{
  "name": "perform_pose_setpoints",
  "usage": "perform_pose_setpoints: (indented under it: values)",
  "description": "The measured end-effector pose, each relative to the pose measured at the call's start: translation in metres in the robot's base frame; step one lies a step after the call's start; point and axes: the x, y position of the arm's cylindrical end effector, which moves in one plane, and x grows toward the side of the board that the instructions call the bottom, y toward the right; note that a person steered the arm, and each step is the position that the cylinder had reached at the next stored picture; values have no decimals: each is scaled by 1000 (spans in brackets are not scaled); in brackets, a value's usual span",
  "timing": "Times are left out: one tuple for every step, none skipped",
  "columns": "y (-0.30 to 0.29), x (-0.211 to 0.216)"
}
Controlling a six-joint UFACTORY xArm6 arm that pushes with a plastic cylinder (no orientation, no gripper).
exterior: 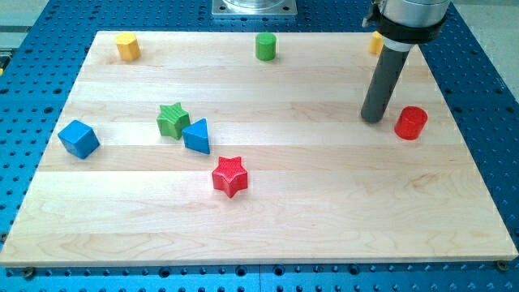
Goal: Move the triangle to the bottom of the green star
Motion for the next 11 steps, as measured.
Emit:
perform_pose_setpoints:
  values:
    - [0, 0]
    - [-13, 0]
    - [-49, 0]
    - [-86, 0]
    - [-136, 2]
    - [-160, -3]
    - [-216, 1]
    - [-253, 24]
    - [-261, 38]
    - [-249, 9]
    - [-272, 5]
